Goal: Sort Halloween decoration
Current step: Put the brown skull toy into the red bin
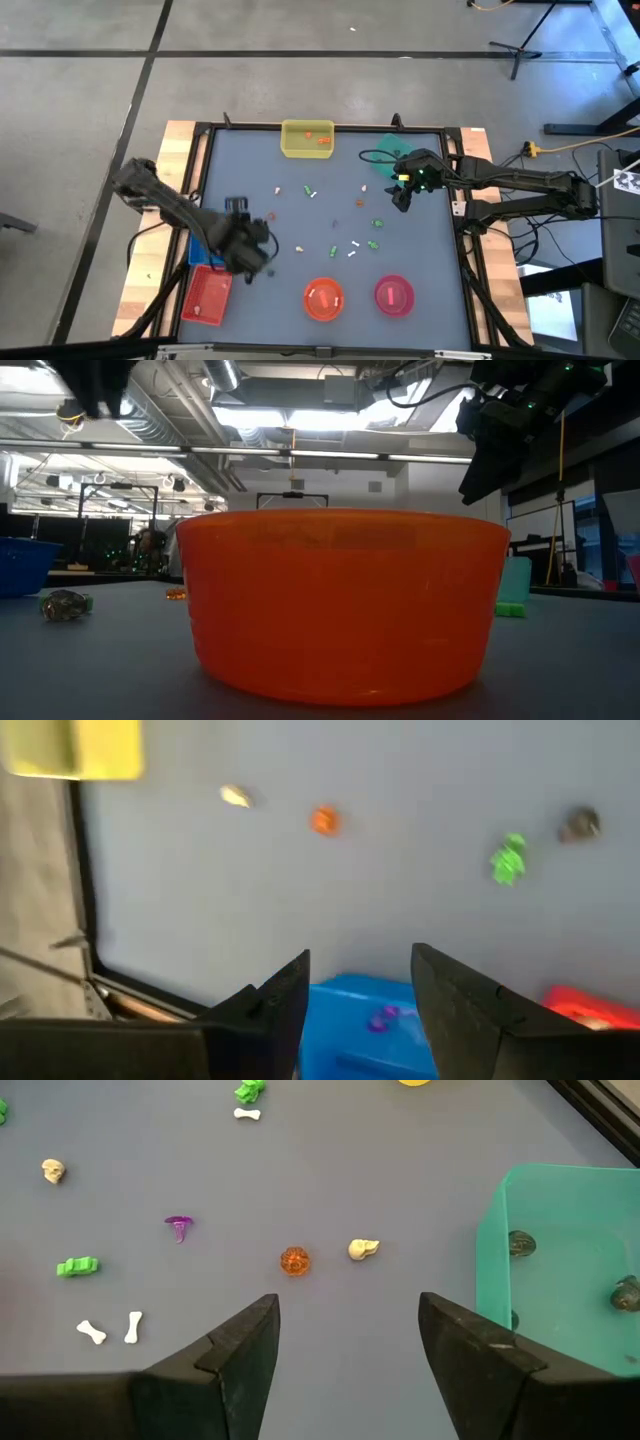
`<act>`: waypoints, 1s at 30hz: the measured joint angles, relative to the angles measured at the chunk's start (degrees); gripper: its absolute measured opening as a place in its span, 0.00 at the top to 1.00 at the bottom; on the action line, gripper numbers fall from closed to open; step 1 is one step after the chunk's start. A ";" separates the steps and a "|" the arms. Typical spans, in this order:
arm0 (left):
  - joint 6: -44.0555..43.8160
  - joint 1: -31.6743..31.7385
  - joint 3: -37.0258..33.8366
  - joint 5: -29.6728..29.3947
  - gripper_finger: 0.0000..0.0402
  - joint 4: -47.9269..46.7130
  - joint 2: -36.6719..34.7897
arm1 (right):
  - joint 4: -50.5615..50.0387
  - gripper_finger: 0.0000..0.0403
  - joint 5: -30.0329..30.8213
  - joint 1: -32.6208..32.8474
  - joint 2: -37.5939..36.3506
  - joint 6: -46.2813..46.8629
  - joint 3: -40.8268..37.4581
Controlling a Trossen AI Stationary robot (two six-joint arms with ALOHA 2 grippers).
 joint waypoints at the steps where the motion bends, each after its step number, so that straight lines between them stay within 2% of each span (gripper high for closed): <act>1: 0.61 1.24 0.00 -0.84 0.60 0.10 -1.78 | 0.00 0.41 0.00 0.00 0.00 0.00 0.00; 6: 2.19 7.85 -1.80 -7.19 0.60 1.39 -10.91 | 0.00 0.41 0.01 0.00 0.00 -0.02 0.00; 10: 2.24 15.82 -6.72 -7.38 0.60 5.09 -18.96 | 0.02 0.41 0.31 0.00 0.00 -0.03 0.00; 17: 2.30 31.14 -19.80 -5.67 0.60 17.66 -29.83 | 0.02 0.41 3.47 0.00 0.00 -0.07 0.00; 23: 2.77 40.81 -29.03 -2.26 0.60 36.26 -30.94 | 0.03 0.41 3.46 0.00 0.00 -0.07 0.00; 27: 10.02 45.49 -34.05 7.33 0.60 54.26 -27.91 | 0.16 0.41 3.46 0.00 0.00 -0.05 0.00; 30: 12.99 47.69 -35.34 11.08 0.60 62.99 -23.58 | 0.21 0.41 3.44 0.02 0.00 -0.04 0.00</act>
